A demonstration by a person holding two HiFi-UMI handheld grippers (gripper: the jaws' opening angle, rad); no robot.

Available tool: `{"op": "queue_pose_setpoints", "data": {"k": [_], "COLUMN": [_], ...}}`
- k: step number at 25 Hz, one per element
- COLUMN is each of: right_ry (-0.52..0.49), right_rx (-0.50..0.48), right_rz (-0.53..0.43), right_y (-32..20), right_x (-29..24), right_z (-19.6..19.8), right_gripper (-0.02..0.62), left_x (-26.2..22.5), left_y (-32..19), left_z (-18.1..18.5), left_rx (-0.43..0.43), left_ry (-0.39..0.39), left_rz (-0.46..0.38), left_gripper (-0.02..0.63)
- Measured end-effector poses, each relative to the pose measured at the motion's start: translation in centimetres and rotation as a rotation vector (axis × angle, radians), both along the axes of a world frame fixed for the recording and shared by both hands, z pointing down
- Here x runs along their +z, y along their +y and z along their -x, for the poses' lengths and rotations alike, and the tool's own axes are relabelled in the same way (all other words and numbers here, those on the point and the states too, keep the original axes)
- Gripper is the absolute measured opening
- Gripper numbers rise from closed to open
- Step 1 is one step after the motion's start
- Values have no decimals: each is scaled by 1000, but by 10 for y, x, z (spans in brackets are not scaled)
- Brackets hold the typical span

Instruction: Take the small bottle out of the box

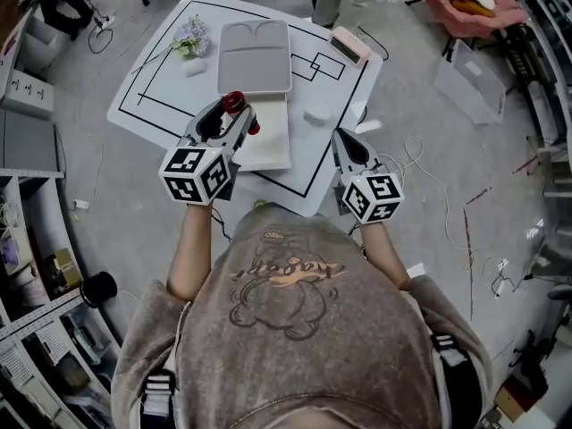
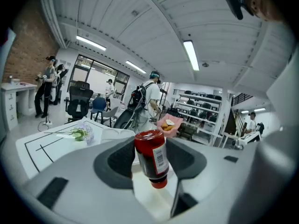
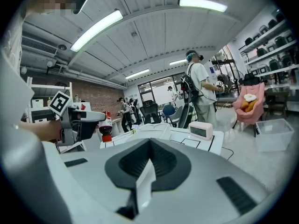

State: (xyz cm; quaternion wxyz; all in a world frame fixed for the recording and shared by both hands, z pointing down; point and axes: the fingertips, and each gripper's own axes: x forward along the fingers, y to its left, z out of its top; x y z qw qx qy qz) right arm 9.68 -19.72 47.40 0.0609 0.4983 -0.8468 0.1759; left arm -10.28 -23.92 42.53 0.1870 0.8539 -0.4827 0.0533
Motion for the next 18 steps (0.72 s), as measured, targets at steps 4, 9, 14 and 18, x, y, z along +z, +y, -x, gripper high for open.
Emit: {"op": "queue_pose_setpoints", "data": {"k": [4, 9, 14, 18], "right_ry": [1, 1, 3, 1], "right_rx": [-17, -29, -32, -34], "right_rz": [-5, -9, -6, -3], "right_y": [-1, -1, 0, -1], "right_x": [-2, -3, -3, -1], "right_z": [6, 11, 12, 12], "right_gripper": [-5, -5, -5, -5], "left_x": [3, 18, 32, 42], "left_y": [8, 14, 20, 21], "left_z": [14, 33, 51, 60], "left_rx": [-39, -93, -138, -164], "left_ry": [68, 105, 131, 145], "left_rz": [2, 32, 66, 86], "left_gripper": [215, 215, 215, 214]}}
